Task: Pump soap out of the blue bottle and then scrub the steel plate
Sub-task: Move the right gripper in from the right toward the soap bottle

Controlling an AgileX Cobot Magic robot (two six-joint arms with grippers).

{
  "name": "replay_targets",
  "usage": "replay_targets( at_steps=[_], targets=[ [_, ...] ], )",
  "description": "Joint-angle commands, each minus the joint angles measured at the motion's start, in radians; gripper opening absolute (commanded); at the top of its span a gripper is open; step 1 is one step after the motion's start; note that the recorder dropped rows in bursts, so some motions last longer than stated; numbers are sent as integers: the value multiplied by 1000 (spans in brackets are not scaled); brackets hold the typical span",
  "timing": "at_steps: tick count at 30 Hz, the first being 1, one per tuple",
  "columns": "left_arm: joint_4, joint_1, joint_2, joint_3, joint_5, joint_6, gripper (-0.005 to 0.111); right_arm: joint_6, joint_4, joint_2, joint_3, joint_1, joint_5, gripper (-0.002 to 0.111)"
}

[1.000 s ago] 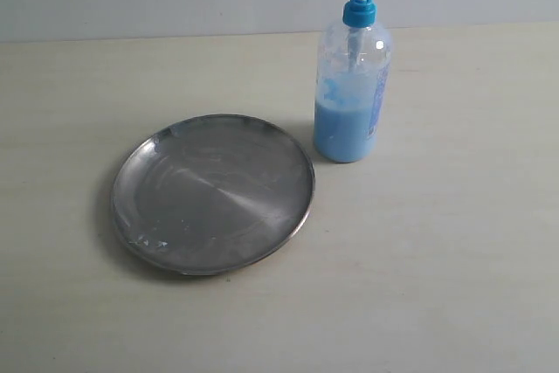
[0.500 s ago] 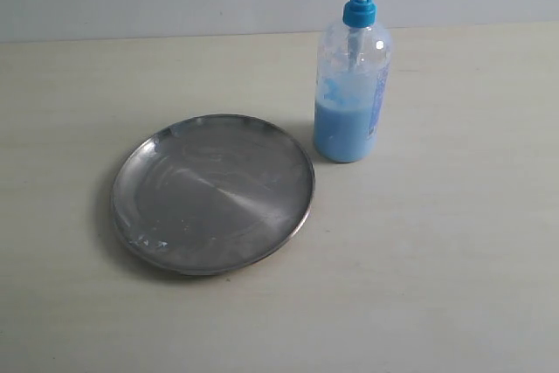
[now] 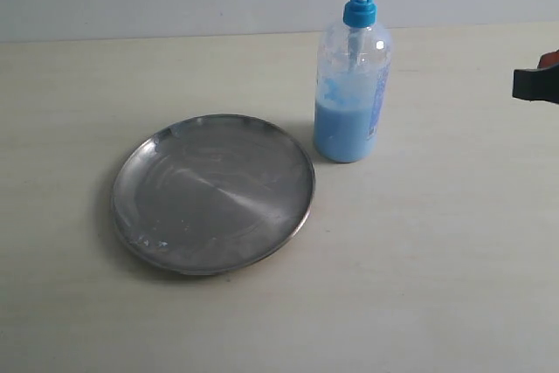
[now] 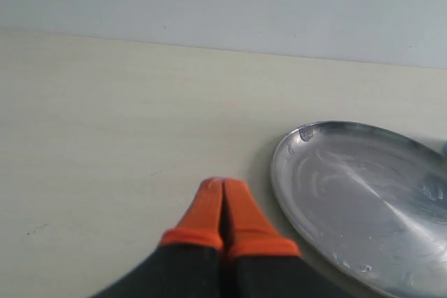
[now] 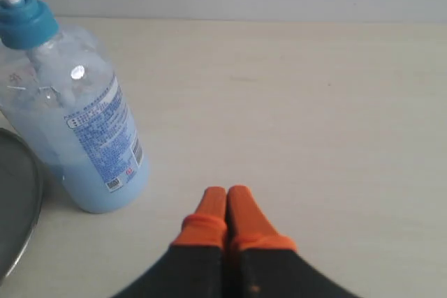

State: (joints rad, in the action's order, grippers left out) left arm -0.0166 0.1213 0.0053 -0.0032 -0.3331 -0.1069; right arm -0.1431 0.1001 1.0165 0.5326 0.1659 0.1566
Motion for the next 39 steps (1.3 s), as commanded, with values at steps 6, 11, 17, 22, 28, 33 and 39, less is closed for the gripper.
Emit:
replay_targets(
  at_steps=[6,11,17,22,28,33,39],
  targets=[
    [3,-3,-5,3,7,-3,0,14,9,132,4,-4,-65,0],
    [3,-3,-5,3,7,-3,0,32,9,186,4,-4,-81,0],
    [3,-3,-5,3,7,-3,0,50,9,237,4,-4,-105,0],
    [3,-3,-5,3,7,-3,0,99,7,260,4,-4,-123,0],
    [3,-3,-5,3,7,-1,0,130,17,265,29,16,-102,0],
    [3,-3,-5,3,7,-1,0,251,13,265,33,90,-92,0],
    [3,-3,-5,3,7,-3,0,246,7,282,33,100,-110,0]
  ],
)
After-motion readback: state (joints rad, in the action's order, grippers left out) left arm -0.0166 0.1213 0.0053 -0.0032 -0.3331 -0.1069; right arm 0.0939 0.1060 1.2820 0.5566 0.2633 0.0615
